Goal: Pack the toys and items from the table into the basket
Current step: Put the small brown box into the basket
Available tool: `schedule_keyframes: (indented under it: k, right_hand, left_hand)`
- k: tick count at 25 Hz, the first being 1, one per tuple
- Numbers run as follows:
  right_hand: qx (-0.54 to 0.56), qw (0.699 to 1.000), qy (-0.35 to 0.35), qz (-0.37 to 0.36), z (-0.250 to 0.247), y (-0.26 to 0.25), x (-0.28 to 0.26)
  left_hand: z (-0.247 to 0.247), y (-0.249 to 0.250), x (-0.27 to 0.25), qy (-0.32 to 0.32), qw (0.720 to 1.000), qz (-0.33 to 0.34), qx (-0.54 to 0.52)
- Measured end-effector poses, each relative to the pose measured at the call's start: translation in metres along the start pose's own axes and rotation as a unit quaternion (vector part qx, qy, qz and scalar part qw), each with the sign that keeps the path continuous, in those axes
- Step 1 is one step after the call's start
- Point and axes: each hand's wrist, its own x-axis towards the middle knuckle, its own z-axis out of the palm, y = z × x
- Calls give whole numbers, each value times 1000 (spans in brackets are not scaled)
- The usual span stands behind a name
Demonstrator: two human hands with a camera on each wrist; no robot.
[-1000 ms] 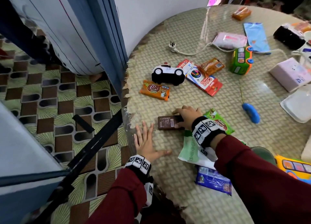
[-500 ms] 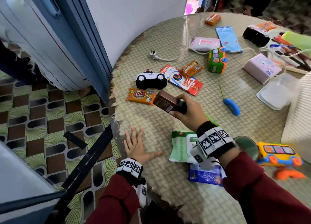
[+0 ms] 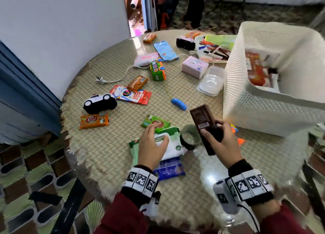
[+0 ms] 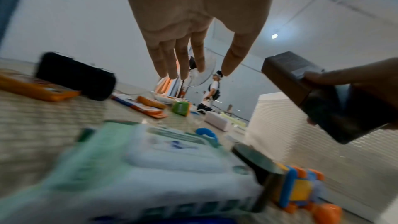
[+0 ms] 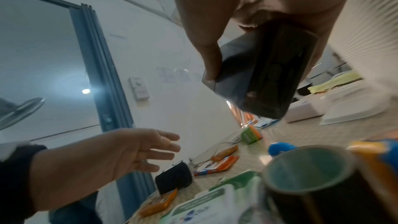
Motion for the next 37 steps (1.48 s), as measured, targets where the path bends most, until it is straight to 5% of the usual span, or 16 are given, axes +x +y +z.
schedule_keyframes:
  k: [5, 14, 26, 37]
  right_hand:
    - [5, 994, 100, 46, -105, 44, -28]
    - [-6, 973, 178, 150, -264, 95, -83]
    - [39, 926, 315, 204, -341, 116, -102]
    - [44, 925, 320, 201, -397, 141, -60]
  left_hand:
    - [81, 79, -26, -53, 997, 43, -43]
    - [194, 180, -66, -93, 985, 112, -90]
    - [257, 261, -42, -172, 951, 238, -101]
    - [313, 325, -10, -95, 940, 301, -131]
